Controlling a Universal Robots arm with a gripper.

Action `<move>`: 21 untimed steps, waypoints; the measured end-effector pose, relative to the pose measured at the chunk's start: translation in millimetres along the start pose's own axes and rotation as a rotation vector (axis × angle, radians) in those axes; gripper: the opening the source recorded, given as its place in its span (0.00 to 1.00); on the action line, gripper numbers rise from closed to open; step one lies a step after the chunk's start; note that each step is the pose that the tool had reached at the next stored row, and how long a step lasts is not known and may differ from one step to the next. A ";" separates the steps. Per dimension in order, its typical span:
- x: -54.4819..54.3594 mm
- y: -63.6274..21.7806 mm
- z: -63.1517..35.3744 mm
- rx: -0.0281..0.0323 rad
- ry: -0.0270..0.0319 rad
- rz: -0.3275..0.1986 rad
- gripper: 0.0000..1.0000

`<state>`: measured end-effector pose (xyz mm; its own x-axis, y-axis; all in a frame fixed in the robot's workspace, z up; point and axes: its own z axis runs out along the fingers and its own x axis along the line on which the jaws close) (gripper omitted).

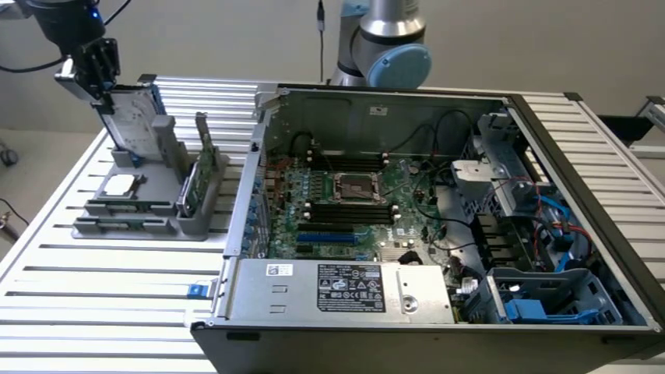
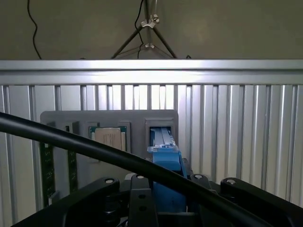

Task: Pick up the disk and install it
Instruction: 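Pick up the disk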

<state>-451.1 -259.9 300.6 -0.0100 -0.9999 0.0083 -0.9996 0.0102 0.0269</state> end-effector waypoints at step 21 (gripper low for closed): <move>1.0 -10.6 -94.0 0.0007 -0.0038 -0.005 0.33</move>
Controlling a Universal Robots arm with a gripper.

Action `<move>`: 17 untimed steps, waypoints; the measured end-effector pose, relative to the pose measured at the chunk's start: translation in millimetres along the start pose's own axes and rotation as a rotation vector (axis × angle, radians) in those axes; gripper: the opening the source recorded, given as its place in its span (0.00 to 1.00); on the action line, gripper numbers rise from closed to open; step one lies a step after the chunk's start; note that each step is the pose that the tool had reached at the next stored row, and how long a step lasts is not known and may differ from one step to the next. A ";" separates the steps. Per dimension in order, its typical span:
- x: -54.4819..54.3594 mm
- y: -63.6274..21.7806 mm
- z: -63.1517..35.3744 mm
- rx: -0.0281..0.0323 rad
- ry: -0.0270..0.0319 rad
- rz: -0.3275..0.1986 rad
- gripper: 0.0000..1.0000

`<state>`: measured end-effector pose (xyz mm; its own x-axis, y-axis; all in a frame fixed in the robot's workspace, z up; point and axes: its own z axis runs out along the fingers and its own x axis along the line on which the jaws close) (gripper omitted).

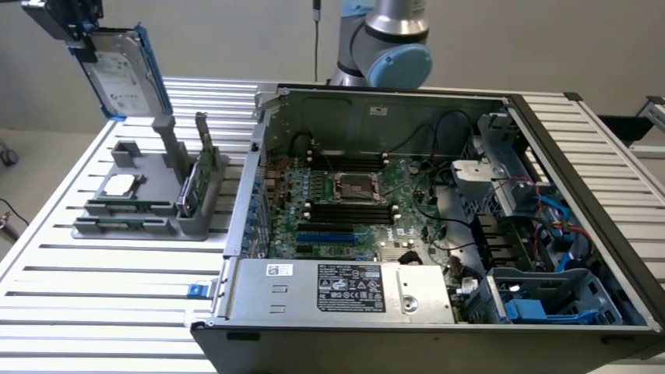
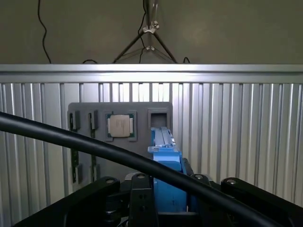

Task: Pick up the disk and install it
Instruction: 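Pick up the disk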

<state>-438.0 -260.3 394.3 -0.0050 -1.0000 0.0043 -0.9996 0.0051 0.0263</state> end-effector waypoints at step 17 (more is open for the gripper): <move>12.8 -50.3 -52.4 0.0000 -0.0051 -0.014 0.33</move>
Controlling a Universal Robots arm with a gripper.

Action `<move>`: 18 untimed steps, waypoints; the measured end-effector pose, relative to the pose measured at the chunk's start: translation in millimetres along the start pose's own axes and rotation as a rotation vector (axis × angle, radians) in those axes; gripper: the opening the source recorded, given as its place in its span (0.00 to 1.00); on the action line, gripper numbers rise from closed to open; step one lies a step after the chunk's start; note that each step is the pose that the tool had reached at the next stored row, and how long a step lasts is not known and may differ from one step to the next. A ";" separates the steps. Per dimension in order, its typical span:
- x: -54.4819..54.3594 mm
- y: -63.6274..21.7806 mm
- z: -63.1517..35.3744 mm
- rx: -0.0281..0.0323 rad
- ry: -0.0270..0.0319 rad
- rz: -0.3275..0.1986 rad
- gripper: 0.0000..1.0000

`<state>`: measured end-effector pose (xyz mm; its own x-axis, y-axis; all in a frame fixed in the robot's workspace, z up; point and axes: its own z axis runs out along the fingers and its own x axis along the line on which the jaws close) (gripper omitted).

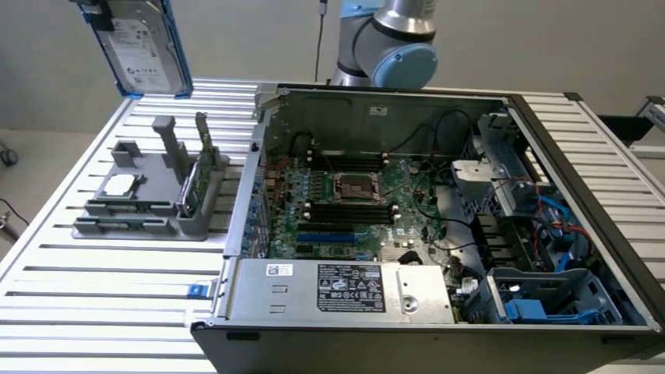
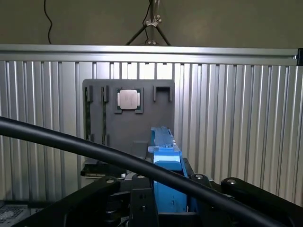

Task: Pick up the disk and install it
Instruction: 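Pick up the disk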

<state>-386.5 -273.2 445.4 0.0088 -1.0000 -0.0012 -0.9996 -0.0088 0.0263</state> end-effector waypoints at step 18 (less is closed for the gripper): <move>14.9 -81.4 -8.3 -0.0031 0.0000 0.000 0.33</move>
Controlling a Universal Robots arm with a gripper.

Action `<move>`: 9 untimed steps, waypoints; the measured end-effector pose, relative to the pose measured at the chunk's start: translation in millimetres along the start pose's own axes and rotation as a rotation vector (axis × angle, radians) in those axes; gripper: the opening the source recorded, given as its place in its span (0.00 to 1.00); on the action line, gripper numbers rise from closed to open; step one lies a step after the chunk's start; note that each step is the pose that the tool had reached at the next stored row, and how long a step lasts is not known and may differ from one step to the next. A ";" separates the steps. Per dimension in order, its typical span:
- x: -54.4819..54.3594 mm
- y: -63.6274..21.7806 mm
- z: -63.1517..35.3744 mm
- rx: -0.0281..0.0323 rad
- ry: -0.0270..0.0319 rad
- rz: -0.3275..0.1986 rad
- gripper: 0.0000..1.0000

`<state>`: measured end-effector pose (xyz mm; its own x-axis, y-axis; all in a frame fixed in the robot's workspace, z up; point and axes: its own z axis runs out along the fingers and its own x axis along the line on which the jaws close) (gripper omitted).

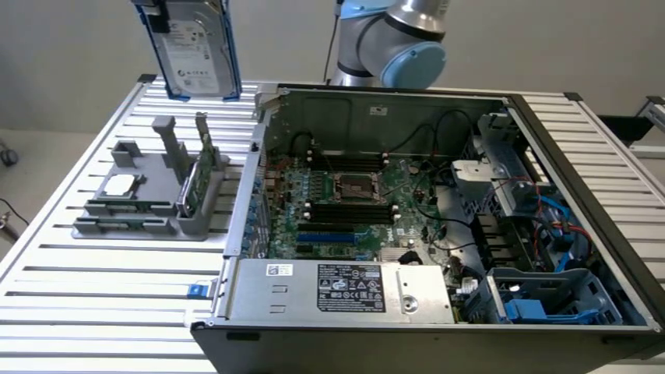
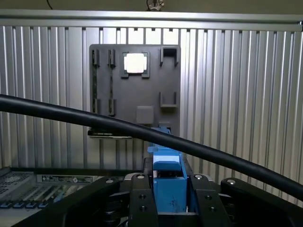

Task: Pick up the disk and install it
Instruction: 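Pick up the disk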

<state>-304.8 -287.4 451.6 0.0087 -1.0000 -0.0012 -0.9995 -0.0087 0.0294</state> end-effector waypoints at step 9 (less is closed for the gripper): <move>3.9 -41.0 -1.3 -0.0024 0.0000 0.000 0.33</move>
<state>-263.7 -290.9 451.6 0.0088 -1.0000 -0.0012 -0.9995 -0.0088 0.0318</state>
